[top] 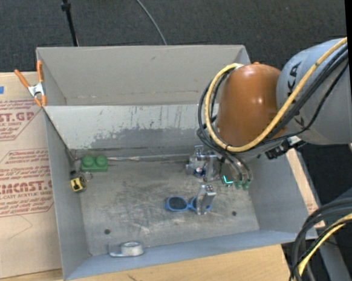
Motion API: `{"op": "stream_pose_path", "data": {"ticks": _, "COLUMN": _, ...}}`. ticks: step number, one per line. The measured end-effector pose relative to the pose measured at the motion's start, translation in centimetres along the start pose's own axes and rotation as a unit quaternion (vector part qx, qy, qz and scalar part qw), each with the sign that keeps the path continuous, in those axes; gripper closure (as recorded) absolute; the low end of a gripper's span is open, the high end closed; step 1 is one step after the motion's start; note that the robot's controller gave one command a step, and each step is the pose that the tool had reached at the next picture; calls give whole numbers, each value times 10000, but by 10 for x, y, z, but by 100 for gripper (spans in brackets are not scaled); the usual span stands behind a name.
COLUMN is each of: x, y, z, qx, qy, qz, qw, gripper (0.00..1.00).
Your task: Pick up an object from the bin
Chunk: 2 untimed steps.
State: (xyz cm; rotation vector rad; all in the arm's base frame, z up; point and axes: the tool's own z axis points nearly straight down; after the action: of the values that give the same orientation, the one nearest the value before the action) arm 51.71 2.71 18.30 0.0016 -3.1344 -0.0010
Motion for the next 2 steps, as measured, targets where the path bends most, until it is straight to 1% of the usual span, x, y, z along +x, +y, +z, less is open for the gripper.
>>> {"op": "stream_pose_path", "data": {"ticks": 1, "x": -13, "y": -29, "z": 112, "qx": -9, "qy": -84, "qz": 446, "qw": 9990, "gripper": 0}}
{"op": "stream_pose_path", "data": {"ticks": 2, "x": -15, "y": -27, "z": 110, "qx": -9, "qy": -69, "qz": 438, "qw": 9990, "gripper": 0}}
